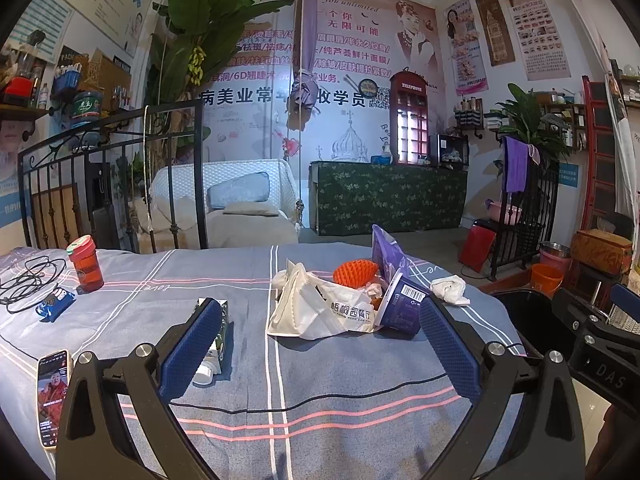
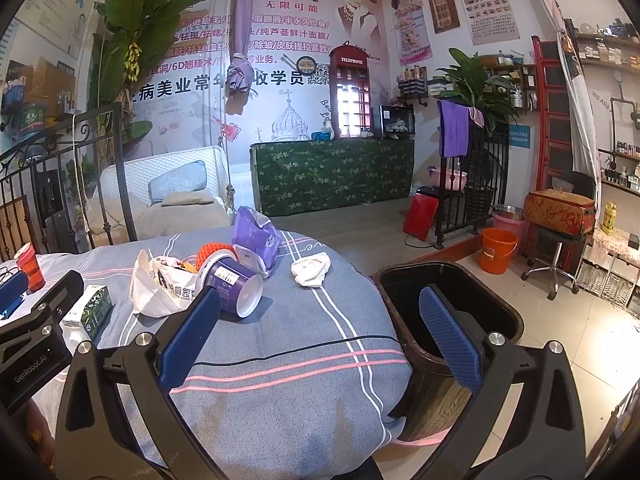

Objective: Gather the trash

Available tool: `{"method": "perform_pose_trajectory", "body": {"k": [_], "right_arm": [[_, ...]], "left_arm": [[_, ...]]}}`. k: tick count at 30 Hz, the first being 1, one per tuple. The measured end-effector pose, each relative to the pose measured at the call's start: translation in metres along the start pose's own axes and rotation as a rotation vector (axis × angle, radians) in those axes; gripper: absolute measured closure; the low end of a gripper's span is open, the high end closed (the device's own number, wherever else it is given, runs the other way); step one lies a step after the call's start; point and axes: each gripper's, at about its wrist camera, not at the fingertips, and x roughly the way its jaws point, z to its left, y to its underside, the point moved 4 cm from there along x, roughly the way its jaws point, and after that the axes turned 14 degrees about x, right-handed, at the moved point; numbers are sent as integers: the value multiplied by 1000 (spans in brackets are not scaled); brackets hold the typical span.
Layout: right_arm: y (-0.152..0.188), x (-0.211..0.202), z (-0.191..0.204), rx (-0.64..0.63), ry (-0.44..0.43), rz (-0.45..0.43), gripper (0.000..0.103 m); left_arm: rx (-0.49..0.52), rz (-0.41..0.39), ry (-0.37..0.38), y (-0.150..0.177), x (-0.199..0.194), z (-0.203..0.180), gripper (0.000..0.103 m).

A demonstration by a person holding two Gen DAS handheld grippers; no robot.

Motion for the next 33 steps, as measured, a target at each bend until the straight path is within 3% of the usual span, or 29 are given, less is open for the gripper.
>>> {"method": "perform_pose_trajectory", "body": {"k": [33], "right_arm": [[6, 6, 2, -6, -1, 12, 5]], "left_arm": [[-1, 12, 3, 5, 3, 1, 6]]}}
